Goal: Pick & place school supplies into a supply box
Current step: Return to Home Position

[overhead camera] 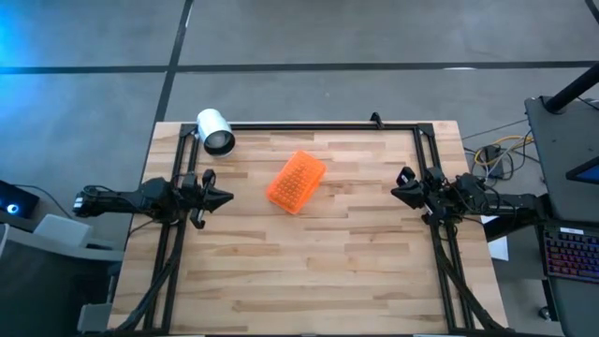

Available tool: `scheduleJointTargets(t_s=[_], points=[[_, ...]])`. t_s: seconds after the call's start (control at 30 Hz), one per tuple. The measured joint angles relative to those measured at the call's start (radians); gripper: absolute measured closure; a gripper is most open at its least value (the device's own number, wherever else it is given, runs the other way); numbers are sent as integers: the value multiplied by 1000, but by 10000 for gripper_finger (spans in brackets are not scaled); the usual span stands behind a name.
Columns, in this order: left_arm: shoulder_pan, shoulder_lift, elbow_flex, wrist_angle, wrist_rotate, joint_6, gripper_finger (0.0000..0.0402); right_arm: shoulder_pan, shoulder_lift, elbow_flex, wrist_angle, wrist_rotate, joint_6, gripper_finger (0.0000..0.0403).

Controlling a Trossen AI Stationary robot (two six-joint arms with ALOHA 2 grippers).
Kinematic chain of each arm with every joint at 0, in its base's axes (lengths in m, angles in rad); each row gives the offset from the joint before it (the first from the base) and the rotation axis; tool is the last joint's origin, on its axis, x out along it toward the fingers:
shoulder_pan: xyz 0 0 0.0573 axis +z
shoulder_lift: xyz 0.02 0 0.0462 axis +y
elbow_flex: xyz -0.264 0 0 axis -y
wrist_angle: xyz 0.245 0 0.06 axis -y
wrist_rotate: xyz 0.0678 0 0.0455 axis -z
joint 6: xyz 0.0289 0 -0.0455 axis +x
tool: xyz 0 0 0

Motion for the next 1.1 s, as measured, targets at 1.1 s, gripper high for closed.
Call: scheduleJointTargets(t_s=[1.1], points=[[0,0,0,0,0,0,401,0,0,0,0,0,0,394]])
